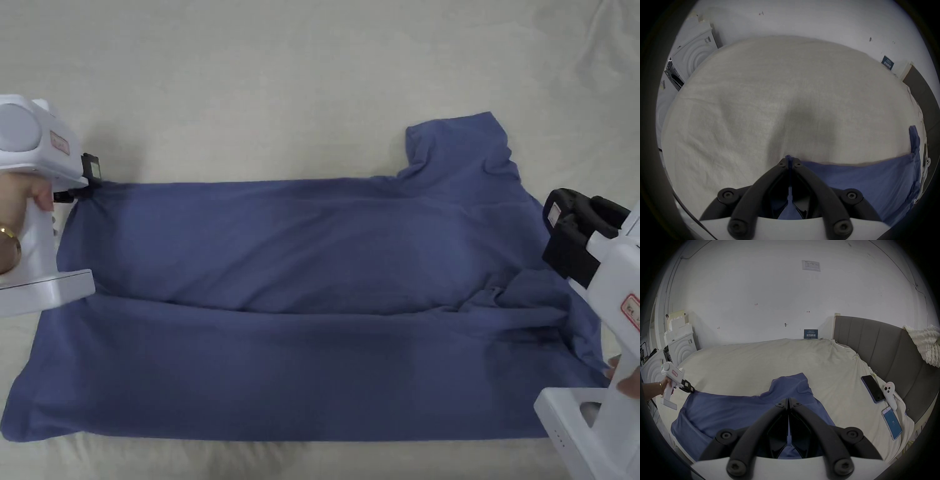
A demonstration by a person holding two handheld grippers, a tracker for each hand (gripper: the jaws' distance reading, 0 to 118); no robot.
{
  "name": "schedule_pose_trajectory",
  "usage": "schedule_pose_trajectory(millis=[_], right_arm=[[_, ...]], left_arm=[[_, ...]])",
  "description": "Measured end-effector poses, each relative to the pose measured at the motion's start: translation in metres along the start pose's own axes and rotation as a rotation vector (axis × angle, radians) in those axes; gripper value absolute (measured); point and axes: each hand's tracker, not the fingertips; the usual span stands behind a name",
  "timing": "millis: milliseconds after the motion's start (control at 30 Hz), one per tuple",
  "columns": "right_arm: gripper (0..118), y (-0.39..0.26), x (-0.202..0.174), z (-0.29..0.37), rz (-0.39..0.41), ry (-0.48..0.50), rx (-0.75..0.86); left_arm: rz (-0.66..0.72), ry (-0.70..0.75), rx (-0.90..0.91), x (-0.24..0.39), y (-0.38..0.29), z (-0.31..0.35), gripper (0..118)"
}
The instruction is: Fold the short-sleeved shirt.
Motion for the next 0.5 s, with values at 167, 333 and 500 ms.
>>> schedule_pose_trajectory(millis=[167, 333, 500], right_arm=[[0, 0.016, 0.006, 0.002, 0.003, 0.017, -0.016], [4, 0.059, 0.020, -0.014, -0.015, 0.025, -0.058], [118, 0.100, 0.031, -0.073, 0.055, 0.005, -0.269]], left_arm=[[-0.039, -0.053, 0.219, -0.002, -0.018, 0.049, 0], [-0.039, -0.078, 0.325, -0.005, -0.034, 0.088, 0], [-0.005, -0.105, 0.339, -0.008, -0.039, 0.107, 0]])
